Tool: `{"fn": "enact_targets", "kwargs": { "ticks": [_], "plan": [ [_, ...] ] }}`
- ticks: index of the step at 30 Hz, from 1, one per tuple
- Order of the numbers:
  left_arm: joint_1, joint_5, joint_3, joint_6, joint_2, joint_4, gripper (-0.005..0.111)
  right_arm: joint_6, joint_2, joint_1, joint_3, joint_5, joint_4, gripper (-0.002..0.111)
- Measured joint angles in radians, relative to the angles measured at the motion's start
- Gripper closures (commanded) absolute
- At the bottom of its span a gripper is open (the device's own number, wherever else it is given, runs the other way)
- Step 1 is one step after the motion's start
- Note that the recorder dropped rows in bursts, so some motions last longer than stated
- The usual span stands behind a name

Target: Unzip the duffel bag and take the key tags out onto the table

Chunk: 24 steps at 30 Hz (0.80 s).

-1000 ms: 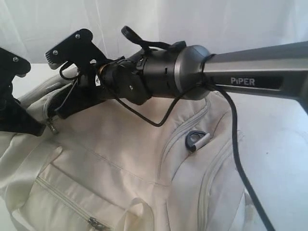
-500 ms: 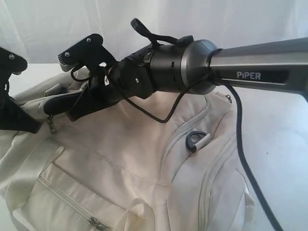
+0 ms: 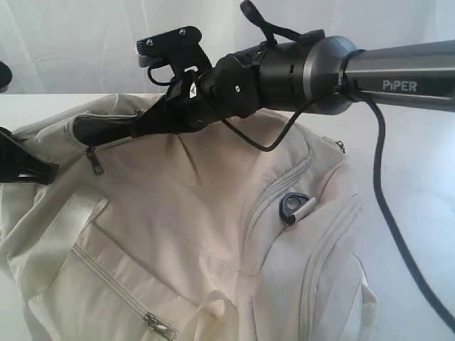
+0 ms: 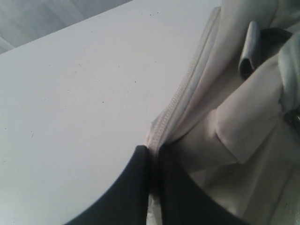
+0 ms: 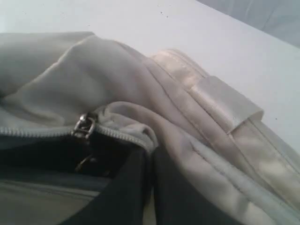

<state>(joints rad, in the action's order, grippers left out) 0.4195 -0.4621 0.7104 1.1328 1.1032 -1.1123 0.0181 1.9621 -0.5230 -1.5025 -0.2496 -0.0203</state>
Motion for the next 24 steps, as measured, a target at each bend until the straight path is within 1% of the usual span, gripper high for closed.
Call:
{"fn": "enact_targets", "kwargs": {
  "ticks": [2,5,6,7,9,11,12,13,15,17,18,19,21,24],
  "plan": [
    [0.000,0.008,-0.002,0.000,-0.004,0.002,0.107,-0.008,-0.007,0.002,0.000,-0.009,-0.004,0.108],
    [-0.006,0.072,-0.005,0.000,-0.009,0.002,0.106,-0.011,-0.026,0.009,0.000,-0.045,-0.002,0.107],
    [-0.007,0.086,-0.007,0.000,-0.011,0.002,0.101,-0.011,-0.032,0.011,0.000,-0.052,-0.002,0.103],
    [-0.011,0.104,-0.009,0.000,-0.013,0.002,0.094,-0.011,-0.042,0.011,0.000,-0.072,-0.002,0.097],
    [-0.017,0.087,-0.013,-0.004,-0.016,0.000,0.069,-0.009,-0.067,0.017,0.000,-0.104,0.014,0.072],
    [-0.028,-0.007,-0.017,-0.008,-0.025,-0.004,0.045,0.000,-0.093,0.040,0.000,-0.137,0.063,0.048],
    [-0.036,-0.037,-0.017,-0.008,-0.029,-0.008,0.036,0.000,-0.107,0.051,0.000,-0.146,0.080,0.046],
    [-0.036,-0.043,-0.017,-0.008,-0.031,-0.006,0.035,0.002,-0.121,0.053,0.000,-0.158,0.082,0.046],
    [-0.036,-0.007,-0.017,-0.008,-0.038,-0.002,0.038,0.012,-0.148,0.053,0.000,-0.200,0.086,0.046],
    [-0.036,0.065,-0.017,-0.012,-0.059,0.030,0.040,0.019,-0.166,0.053,0.000,-0.262,0.097,0.046],
    [-0.034,0.126,-0.017,-0.028,-0.074,0.063,0.040,0.021,-0.177,0.053,0.000,-0.327,0.115,0.046],
    [-0.030,0.150,-0.017,-0.039,-0.084,0.078,0.040,0.020,-0.182,0.053,0.000,-0.362,0.126,0.046],
    [-0.015,0.168,-0.017,-0.054,-0.095,0.097,0.040,0.020,-0.186,0.053,0.000,-0.434,0.172,0.046],
    [-0.002,0.136,-0.017,-0.080,-0.103,0.107,0.040,-0.002,-0.186,0.053,0.000,-0.540,0.275,0.046]
  ]
}}
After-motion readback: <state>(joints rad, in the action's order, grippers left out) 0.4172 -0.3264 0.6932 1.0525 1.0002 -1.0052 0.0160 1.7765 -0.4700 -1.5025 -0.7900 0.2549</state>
